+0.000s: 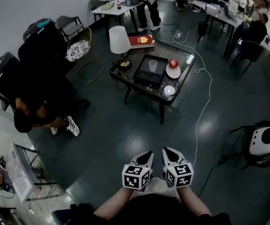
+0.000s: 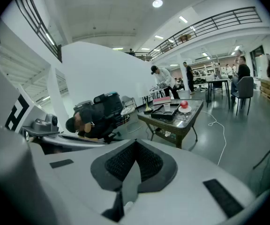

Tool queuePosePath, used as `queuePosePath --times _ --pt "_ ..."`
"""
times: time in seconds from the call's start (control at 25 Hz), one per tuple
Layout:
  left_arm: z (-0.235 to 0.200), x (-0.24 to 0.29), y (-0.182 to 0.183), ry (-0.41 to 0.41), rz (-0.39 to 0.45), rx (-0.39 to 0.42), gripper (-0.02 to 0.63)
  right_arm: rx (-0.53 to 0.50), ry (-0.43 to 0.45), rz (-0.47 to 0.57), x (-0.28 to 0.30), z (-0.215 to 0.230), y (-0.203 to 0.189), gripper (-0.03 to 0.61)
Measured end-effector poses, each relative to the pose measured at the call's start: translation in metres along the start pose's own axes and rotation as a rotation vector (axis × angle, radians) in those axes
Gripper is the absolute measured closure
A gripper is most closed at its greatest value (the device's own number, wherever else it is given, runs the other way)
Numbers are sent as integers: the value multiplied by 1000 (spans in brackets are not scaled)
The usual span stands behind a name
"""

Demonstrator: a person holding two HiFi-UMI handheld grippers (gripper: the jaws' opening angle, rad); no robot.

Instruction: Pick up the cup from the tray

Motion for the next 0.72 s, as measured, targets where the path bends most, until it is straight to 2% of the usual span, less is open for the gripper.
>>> queuePosePath --times 0.12,0.24,0.56,0.72 --pt "-4 -17 -1 84 0 33 591 -26 25 -1 -14 -16 -2 569" --pt "-5 -28 0 120 14 68 592 -42 39 9 -24 -25 -5 569" --pt "12 -42 -4 115 42 127 592 -61 39 32 -42 -31 -9 569" --pt "17 -39 -7 122 44 124 598 -62 35 48 -49 -25 -8 569"
Point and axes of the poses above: the fingertips, and each gripper's own axes: x forward along the fingers, z to its right, y out of its top, the point moved 2 cm from there along -x, backward along the fingers, and after that the axes turned 5 degrees about z, right-handed, at the moved point
